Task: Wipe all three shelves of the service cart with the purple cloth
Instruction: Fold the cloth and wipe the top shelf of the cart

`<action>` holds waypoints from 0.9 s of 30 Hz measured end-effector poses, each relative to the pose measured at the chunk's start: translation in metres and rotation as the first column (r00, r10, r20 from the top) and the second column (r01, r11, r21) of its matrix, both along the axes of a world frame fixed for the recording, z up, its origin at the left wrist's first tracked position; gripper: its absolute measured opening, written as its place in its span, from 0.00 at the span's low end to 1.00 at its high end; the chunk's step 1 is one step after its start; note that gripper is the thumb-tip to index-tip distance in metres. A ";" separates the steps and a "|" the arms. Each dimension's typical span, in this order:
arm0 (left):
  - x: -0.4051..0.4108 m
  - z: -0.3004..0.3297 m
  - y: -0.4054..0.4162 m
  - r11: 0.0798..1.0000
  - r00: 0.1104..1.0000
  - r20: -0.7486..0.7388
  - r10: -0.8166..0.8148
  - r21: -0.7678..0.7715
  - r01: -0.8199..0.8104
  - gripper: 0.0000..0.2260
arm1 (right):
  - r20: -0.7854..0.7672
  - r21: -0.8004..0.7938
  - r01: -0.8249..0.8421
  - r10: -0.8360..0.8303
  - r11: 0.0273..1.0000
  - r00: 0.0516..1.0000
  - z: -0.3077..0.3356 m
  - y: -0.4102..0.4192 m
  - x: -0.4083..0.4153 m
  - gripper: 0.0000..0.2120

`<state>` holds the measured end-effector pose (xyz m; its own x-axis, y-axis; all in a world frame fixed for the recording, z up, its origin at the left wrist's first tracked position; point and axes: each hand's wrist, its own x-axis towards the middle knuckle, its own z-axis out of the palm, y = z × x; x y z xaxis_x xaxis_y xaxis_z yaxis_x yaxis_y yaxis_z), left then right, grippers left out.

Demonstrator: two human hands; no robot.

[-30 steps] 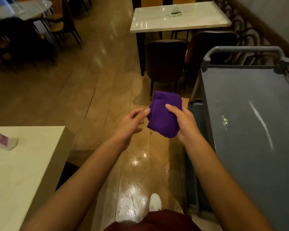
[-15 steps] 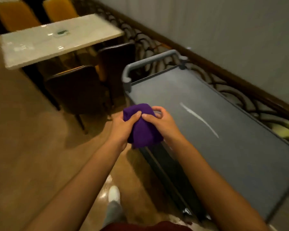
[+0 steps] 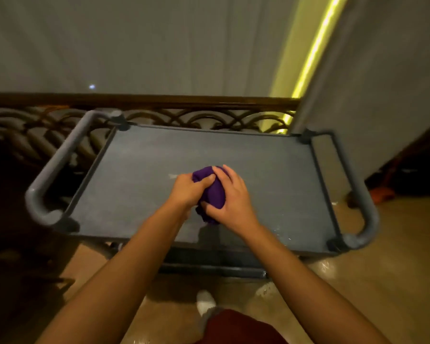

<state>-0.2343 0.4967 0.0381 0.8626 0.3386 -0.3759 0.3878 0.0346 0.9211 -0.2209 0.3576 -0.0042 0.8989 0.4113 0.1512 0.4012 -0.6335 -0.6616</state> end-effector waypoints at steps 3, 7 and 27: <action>0.040 -0.017 -0.015 0.992 0.996 -0.019 -0.089 0.088 0.090 0.10 | -0.071 0.016 0.095 -0.094 0.995 0.993 -0.016 -0.007 0.020 0.49; 0.071 -0.038 -0.018 0.981 0.987 -0.045 -0.152 0.117 0.156 0.12 | -0.145 0.036 0.108 -0.102 0.993 0.984 -0.031 -0.019 0.046 0.44; 0.035 -0.167 0.218 0.205 0.856 -0.456 -0.244 0.838 0.505 0.39 | -0.009 -0.577 0.492 -0.608 0.652 0.794 -0.103 -0.080 0.135 0.37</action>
